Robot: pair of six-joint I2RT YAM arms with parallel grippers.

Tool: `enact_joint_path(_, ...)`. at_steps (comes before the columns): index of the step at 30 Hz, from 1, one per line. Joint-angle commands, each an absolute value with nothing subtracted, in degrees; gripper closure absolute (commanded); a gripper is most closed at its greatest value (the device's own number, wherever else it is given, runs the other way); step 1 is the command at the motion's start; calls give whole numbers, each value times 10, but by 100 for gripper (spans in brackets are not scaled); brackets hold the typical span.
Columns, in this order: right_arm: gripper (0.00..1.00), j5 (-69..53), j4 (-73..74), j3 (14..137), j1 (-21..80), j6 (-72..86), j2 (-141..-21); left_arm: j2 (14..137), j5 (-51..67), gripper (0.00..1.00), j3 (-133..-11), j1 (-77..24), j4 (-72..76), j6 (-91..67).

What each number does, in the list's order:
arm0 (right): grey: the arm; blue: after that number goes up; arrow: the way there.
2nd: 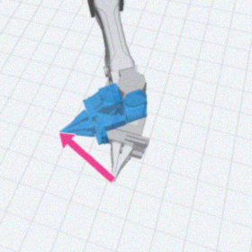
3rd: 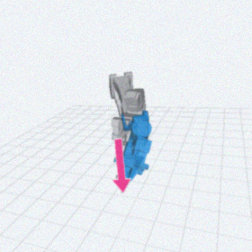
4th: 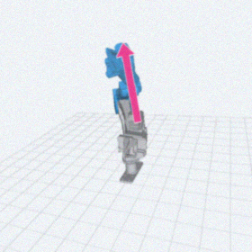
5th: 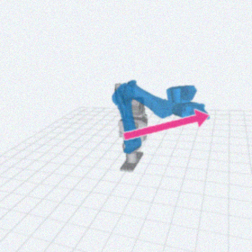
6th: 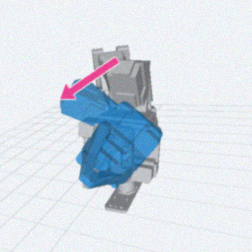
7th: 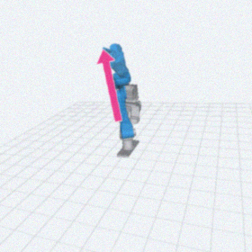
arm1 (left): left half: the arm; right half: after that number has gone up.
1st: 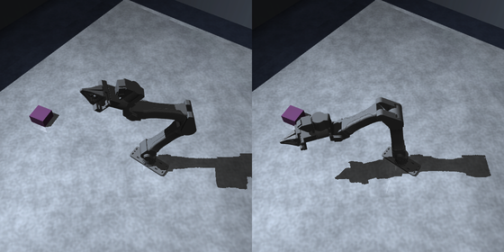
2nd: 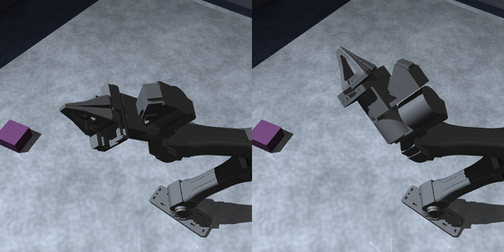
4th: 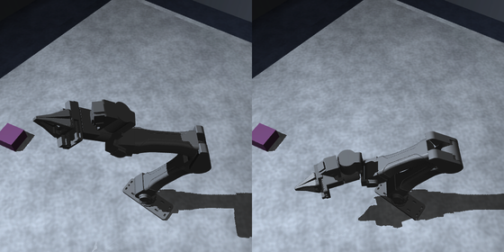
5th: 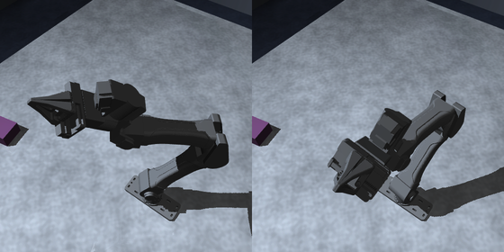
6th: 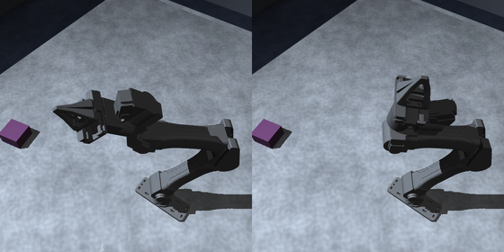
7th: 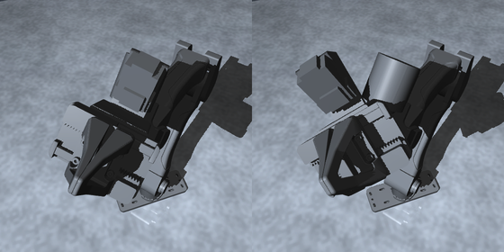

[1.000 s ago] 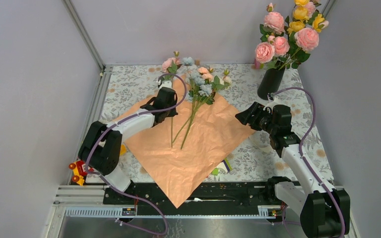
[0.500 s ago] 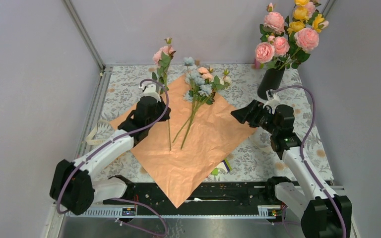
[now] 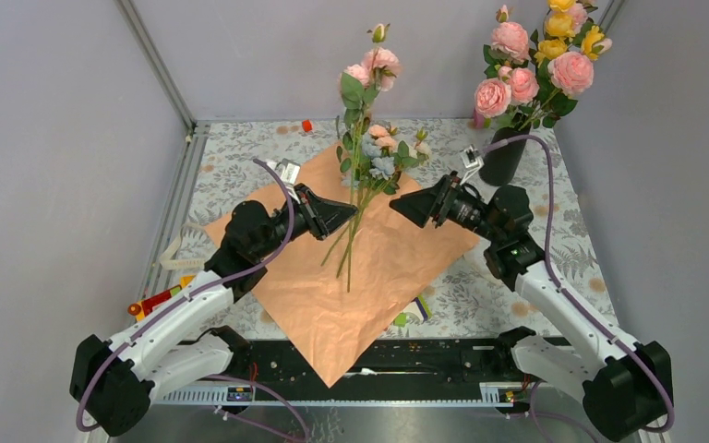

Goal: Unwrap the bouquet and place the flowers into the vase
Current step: Pick up the fake flower from the wrapping paper.

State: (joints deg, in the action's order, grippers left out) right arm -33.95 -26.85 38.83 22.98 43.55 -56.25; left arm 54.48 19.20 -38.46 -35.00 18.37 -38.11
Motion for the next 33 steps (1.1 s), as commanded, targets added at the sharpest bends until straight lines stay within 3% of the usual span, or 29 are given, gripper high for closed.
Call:
enact_joint_path(1, 18, -333, -337, 444, 273, 461, -589, 542, 256, 100, -400, -365, 282, -419)
enact_joint_path(18, 25, -322, -333, 550, 323, 439, -679, 560, 271, 100, -408, -407, 287, -408)
enact_joint_path(26, 57, -346, -361, 569, 324, 470, -710, 564, 270, 100, -411, -412, 280, -401)
enact_joint_path(33, 74, -338, -342, 554, 325, 455, -697, 570, 260, 100, -427, -412, 264, -405)
